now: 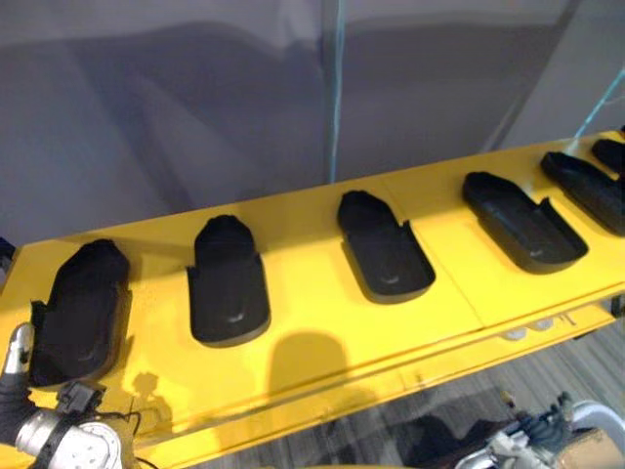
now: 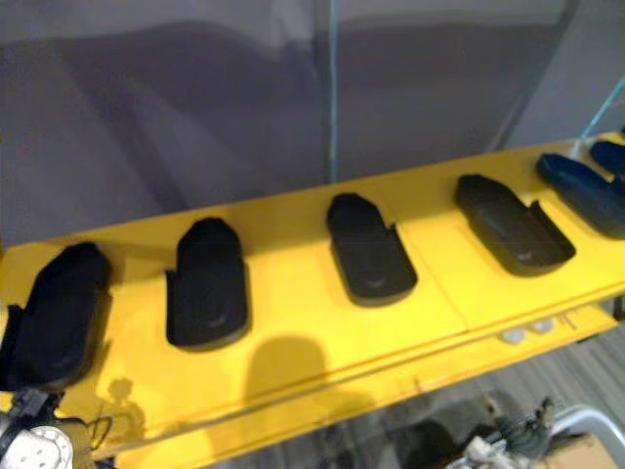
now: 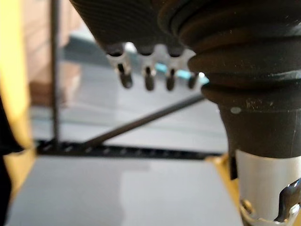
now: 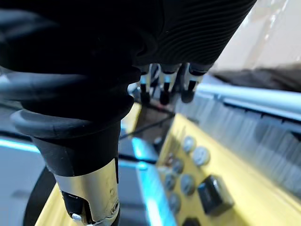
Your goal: Walk over and take plastic housings, then place them on the shelf
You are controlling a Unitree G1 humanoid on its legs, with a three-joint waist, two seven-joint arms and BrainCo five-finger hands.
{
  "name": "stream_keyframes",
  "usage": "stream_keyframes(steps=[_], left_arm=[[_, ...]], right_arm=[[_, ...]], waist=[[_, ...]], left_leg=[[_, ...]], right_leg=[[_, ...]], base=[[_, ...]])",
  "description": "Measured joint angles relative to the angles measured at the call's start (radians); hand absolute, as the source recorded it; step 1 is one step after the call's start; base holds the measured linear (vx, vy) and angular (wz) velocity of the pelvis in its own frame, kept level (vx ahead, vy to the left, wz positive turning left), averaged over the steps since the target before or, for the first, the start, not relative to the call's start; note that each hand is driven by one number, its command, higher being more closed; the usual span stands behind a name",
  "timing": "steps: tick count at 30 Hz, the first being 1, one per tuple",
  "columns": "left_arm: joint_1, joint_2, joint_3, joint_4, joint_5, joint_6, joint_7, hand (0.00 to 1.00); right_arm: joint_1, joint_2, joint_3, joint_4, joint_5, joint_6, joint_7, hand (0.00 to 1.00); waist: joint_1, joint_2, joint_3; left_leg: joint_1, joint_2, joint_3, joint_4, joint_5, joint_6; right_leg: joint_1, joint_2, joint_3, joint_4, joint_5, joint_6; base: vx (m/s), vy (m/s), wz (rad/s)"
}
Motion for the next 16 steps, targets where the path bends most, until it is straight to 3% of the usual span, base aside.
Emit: stream_keyframes(steps=[2, 3, 7, 12, 16], left_arm=[[-0.009, 0.004, 0.075, 0.003, 0.030, 0.024, 0.096, 0.00], [-0.019, 0.015, 0.169, 0.039, 0.030, 0.053, 0.153, 0.00], [-0.014, 0.073, 0.348, 0.273, -0.026, 0.094, 0.218, 0.00], [0.008, 0.090, 0.413, 0.618, -0.124, 0.079, 0.223, 0.00], [0.009, 0.107, 0.438, 0.892, -0.212, 0.053, 0.177, 0.00]], right_arm=[[-0.009, -0.007, 0.016, 0.000, 0.001, 0.004, -0.005, 0.00], [-0.009, -0.017, 0.017, 0.000, 0.007, 0.015, -0.011, 0.00], [-0.010, -0.044, 0.016, 0.009, 0.054, 0.054, -0.016, 0.00], [-0.040, -0.062, 0.016, 0.104, 0.102, 0.097, -0.034, 0.00], [-0.058, -0.077, 0.008, 0.188, 0.122, 0.129, -0.032, 0.00]], waist=[[0.000, -0.001, 0.000], [0.000, 0.000, 0.000], [0.005, 0.003, -0.002], [0.017, -0.013, -0.017], [0.019, -0.004, -0.022]], left_leg=[[-0.002, -0.008, -0.015, -0.010, 0.008, 0.002], [-0.002, -0.017, -0.023, -0.028, 0.022, 0.006], [-0.002, -0.029, -0.034, -0.054, 0.040, 0.010], [-0.001, -0.038, -0.046, -0.089, 0.064, 0.012], [0.018, -0.043, -0.044, -0.119, 0.083, 0.014]], right_leg=[[0.001, -0.003, -0.002, -0.005, 0.000, 0.000], [0.002, -0.009, -0.016, -0.009, 0.000, 0.000], [0.003, -0.015, -0.027, -0.012, 0.000, 0.000], [0.006, -0.016, -0.051, -0.028, 0.000, 0.000], [0.012, -0.016, -0.054, -0.031, -0.001, 0.000]], base=[[-0.05, -0.013, 0.12], [-0.04, -0.006, 0.22], [-0.02, 0.006, 0.14], [0.00, -0.008, 0.09], [0.00, 0.000, 0.00]])
